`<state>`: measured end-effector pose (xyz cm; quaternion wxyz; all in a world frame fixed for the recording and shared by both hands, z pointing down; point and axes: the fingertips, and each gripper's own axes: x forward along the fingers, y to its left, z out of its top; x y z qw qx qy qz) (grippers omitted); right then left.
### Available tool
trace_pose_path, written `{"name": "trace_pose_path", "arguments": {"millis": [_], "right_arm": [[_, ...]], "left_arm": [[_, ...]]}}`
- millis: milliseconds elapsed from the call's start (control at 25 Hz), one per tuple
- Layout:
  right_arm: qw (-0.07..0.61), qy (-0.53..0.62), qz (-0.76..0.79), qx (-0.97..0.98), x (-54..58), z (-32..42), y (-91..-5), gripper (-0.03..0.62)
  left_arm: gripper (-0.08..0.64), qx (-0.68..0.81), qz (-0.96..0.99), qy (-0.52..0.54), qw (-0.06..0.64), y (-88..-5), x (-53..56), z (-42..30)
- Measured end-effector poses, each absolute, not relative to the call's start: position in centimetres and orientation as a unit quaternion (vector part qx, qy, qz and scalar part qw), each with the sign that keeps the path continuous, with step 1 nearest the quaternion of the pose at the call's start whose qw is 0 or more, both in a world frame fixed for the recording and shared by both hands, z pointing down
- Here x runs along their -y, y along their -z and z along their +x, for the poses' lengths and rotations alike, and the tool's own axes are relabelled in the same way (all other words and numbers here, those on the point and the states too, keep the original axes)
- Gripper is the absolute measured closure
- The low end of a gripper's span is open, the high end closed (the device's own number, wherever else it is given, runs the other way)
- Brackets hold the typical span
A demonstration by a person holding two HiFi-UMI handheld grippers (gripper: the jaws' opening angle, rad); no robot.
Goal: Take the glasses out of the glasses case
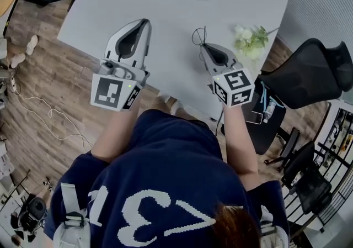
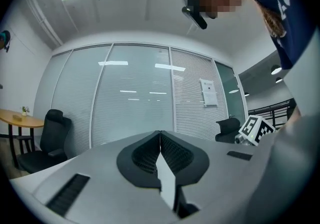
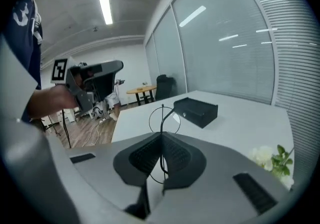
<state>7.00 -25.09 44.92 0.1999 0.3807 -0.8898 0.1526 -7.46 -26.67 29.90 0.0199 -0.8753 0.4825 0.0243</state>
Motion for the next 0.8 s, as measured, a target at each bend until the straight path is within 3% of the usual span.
{"name": "trace_pose_path", "arguments": {"millis": [240,400,600,800], "right_arm": [[0.305,-0.212,0.347,0.861,21.9,5.4,-54.1,0.566],[0.337,-0.243,0.342,0.843,20.8,4.8,-58.2,0.565],[0.344,-0.249,0.350,0.835,21.0,4.4,-59.4,0.561],[0.300,-0.234,0.375,0.846,22.8,5.3,-55.4,0.561]], "left_arm": [[0.543,-0.490,-0.872,-0.002,-0.016,-33.1,25.3,-8.6],[0.544,-0.490,-0.871,0.007,-0.030,-34.8,24.7,-9.2],[0.543,-0.494,-0.869,0.010,-0.031,-35.0,24.7,-10.3],[0.543,-0.490,-0.872,-0.002,-0.016,-33.8,25.1,-10.2]]}}
